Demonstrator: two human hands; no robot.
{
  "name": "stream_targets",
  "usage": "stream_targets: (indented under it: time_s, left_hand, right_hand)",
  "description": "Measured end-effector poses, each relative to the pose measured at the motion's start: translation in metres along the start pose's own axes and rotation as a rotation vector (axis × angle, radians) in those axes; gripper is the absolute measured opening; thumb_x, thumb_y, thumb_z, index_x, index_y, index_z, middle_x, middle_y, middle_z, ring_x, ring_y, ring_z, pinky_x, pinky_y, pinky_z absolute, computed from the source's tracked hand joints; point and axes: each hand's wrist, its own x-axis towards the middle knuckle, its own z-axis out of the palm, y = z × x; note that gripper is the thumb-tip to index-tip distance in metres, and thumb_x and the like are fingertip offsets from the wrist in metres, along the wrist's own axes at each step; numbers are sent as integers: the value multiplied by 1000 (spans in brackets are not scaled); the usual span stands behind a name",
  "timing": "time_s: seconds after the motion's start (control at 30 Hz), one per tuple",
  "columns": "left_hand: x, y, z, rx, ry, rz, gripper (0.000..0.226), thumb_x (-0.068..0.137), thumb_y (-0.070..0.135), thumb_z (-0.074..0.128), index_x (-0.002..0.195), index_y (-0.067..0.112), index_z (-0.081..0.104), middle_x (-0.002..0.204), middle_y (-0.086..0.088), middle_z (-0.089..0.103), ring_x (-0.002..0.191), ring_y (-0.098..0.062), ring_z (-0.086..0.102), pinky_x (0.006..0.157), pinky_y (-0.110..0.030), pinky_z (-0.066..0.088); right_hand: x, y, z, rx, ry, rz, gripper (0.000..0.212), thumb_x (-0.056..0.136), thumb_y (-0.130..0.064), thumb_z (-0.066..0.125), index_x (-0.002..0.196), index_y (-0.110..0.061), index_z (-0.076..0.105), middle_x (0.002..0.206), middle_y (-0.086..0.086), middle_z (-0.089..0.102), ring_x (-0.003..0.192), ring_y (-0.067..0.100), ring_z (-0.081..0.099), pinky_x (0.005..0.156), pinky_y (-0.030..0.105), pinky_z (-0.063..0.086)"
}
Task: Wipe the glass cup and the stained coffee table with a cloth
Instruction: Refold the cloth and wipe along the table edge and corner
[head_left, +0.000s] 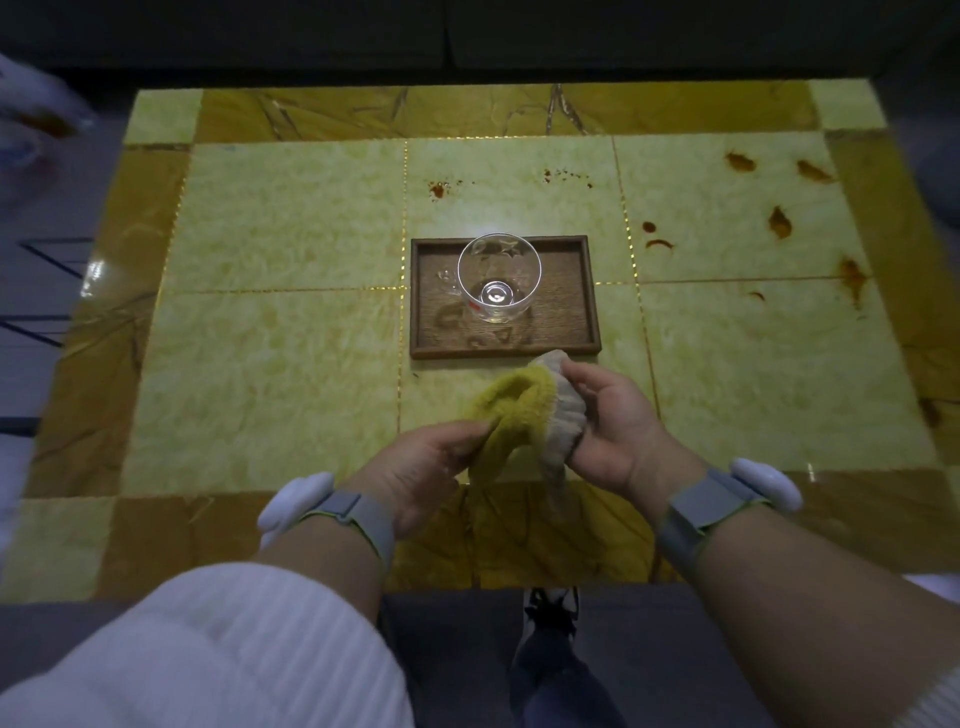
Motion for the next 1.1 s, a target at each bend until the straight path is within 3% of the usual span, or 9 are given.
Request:
stream_targets:
  time_s: [0.17, 0.27, 0.33, 0.4, 0.5, 0.63, 0.8, 0.9, 1.1]
  left_hand:
    - [5, 2, 1, 26, 213, 118, 18, 86, 14, 67, 101, 6, 63, 80, -4, 74, 74, -13, 68, 76, -34, 44]
    - [11, 8, 5, -60, 258, 148, 28, 91, 13, 62, 116, 2, 54, 84, -11, 66, 63, -19, 63, 60, -33, 54]
    - [13, 12, 10, -96, 244, 114, 40, 95, 15, 57, 131, 2, 44, 83, -14, 61, 54, -18, 57, 44, -27, 48]
    - [12, 13, 13, -28, 258, 71, 32, 96, 21, 55, 124, 9, 47, 75, -10, 59, 46, -16, 51, 38, -22, 36]
    - [9, 18, 13, 207, 318, 104, 20, 95, 28, 55, 107, 13, 54, 86, -6, 57, 59, -17, 50, 49, -26, 38]
    - [8, 24, 15, 271, 384, 223, 12, 93, 30, 57, 98, 20, 58, 110, -6, 62, 100, -25, 60, 92, -41, 47]
    - [-1, 29, 37, -49, 283, 197, 23, 96, 26, 51, 108, 12, 63, 92, -10, 74, 79, -23, 74, 64, -30, 50]
    - [-6, 33, 42, -117, 321, 236, 17, 95, 26, 55, 104, 14, 63, 100, -11, 69, 85, -25, 69, 69, -36, 60]
    - [-27, 61, 38, 24, 409, 359, 29, 89, 18, 67, 115, 18, 54, 100, -11, 63, 81, -26, 61, 61, -33, 51]
  right_hand:
    - [-6, -6, -7, -45, 1, -68, 22, 99, -8, 45, 110, -4, 64, 83, 16, 74, 74, 28, 73, 65, 40, 60]
    - [-6, -6, -7, -114, 29, -100, 28, 104, -10, 41, 124, -11, 60, 90, 14, 74, 77, 26, 72, 62, 37, 60]
    - [-7, -7, -8, -147, 40, -123, 30, 105, -11, 40, 128, -13, 59, 93, 13, 74, 77, 26, 73, 59, 36, 60]
    - [-8, -7, -9, -199, 46, -156, 31, 105, -12, 41, 130, -14, 58, 100, 15, 74, 82, 26, 73, 61, 36, 59]
    - [-12, -8, -13, -253, 64, -191, 31, 104, -12, 42, 131, -14, 57, 108, 15, 73, 87, 27, 71, 66, 37, 57]
    - [-18, -9, -19, -246, 48, -121, 29, 103, -16, 45, 126, -18, 61, 102, 12, 75, 83, 26, 74, 62, 38, 59]
    - [-25, -14, -8, -131, 26, -117, 27, 102, -16, 48, 125, -15, 61, 108, 16, 74, 88, 29, 73, 68, 44, 61]
    - [-27, -19, -4, -147, 64, -174, 23, 102, -12, 48, 119, -14, 64, 107, 17, 73, 90, 29, 72, 76, 43, 60]
    - [-43, -43, 2, -395, 154, -305, 19, 97, -5, 53, 90, -20, 63, 76, 3, 76, 69, 18, 74, 56, 31, 60]
